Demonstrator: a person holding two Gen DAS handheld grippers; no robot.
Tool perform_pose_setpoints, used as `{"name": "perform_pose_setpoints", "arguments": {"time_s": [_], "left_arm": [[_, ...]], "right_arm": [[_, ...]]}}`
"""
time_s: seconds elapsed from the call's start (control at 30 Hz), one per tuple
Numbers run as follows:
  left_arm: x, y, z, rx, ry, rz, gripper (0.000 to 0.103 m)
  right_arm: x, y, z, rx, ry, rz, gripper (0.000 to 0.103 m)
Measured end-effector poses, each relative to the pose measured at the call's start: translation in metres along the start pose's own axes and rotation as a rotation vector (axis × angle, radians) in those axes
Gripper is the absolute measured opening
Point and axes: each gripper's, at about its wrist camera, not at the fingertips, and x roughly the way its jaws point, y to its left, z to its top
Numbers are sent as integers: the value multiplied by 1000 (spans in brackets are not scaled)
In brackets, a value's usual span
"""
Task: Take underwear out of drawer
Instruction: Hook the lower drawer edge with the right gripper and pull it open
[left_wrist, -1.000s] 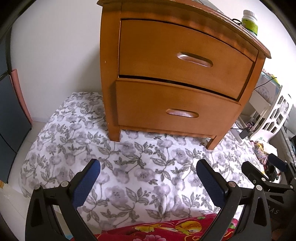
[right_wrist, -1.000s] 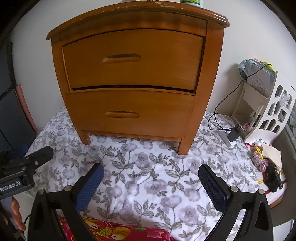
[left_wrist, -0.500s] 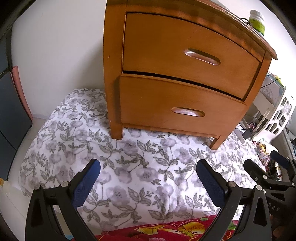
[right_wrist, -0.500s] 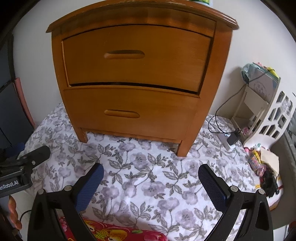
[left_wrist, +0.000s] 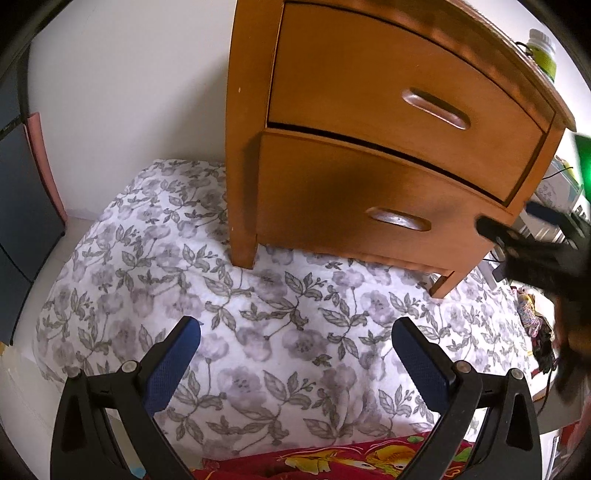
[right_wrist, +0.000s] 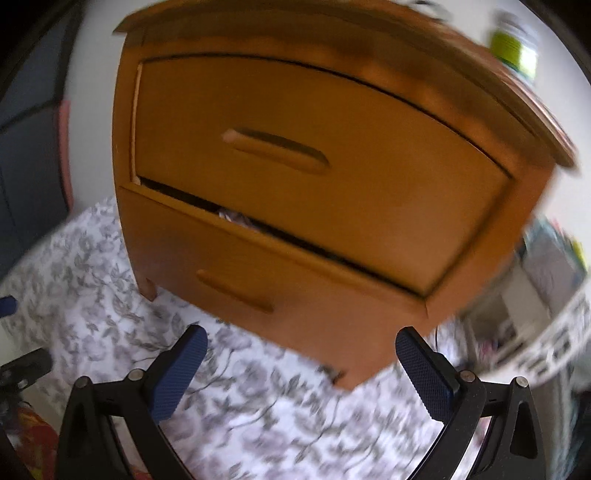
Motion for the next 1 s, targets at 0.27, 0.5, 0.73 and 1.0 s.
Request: {"name": "perform_pose_setpoints", "arguments": {"time_s": [0.27, 0.5, 0.73, 1.0], "left_arm": [[13, 9, 1, -14, 27, 7, 103], [24, 15, 2, -22, 49, 8, 103], [33, 18, 1, -29, 69, -3, 103], [38, 22, 3, -46, 79, -16, 103]], "right_arm": [[57, 16, 33, -160, 49, 22, 91], [79, 28, 38, -227, 87, 37, 84], [90, 33, 45, -280, 125, 51, 84], [96, 42, 43, -322, 146, 47, 86]]}}
